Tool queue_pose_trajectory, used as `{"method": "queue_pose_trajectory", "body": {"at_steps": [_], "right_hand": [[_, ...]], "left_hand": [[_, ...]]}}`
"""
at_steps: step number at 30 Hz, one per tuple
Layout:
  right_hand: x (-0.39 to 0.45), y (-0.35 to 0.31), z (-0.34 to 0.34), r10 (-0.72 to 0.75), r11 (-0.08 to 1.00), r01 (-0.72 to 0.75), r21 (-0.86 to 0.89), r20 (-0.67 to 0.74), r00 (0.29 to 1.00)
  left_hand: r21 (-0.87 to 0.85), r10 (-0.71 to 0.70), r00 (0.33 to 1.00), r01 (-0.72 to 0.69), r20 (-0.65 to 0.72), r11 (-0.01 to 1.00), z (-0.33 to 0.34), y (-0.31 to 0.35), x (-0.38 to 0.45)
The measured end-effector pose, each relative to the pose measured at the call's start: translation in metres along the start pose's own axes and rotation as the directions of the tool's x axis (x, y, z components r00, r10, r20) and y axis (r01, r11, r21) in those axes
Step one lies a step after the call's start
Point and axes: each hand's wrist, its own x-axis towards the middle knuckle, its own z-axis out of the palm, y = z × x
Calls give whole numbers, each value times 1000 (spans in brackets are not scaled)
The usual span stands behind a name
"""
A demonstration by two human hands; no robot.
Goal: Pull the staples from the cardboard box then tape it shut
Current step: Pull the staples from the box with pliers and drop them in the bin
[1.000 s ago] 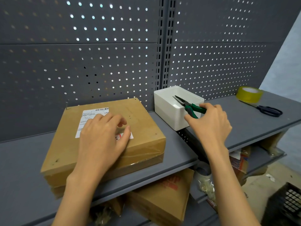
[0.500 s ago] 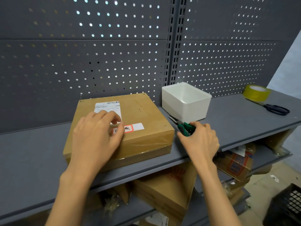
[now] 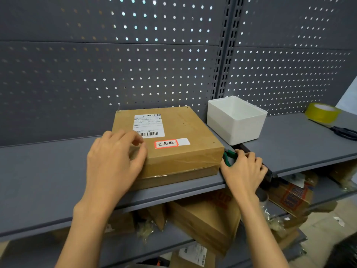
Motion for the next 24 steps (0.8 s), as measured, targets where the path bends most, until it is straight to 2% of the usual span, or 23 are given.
{"method": "queue_pose_trajectory", "body": {"at_steps": [3, 5, 8, 11, 14, 16, 17, 19, 21, 24], "right_hand": [[1, 3, -1, -12, 1000, 13, -9, 44, 999], [1, 5, -2, -32, 999, 33, -14, 87, 996], [4, 8, -7, -74, 996, 66, 51, 176, 982], [10, 11, -16, -118, 979, 83, 185, 186, 975], [4, 6, -32, -154, 872, 111, 477, 52, 987], [-7, -7, -46, -160, 754, 54, 655, 103, 982], [-11, -15, -51, -179, 720, 15, 694, 164, 970], [-16, -29, -53, -230, 675, -56, 736, 282, 931], [-18, -37, -47, -228, 646, -143, 750, 368, 901], [-19, -42, -38, -171, 543, -236, 806, 381, 909]], "left_hand": [[-48, -39, 999, 39, 1, 998, -2, -6, -1], [-198, -114, 993, 116, 24, 973, -3, -8, -1], [-541, -246, 966, 246, 73, 804, -2, -16, 0], [-656, -397, 908, 380, 132, 652, 3, -28, 6], [-660, -541, 736, 647, 407, 383, 12, -49, 15], [-595, -498, 626, 766, 600, 246, 17, -58, 19], [-575, -454, 595, 794, 664, 198, 18, -58, 19], [-550, -407, 550, 825, 729, 131, 18, -53, 19], [-522, -385, 520, 846, 762, 110, 19, -48, 18], [-531, -381, 520, 843, 765, 85, 18, -47, 16]]}}
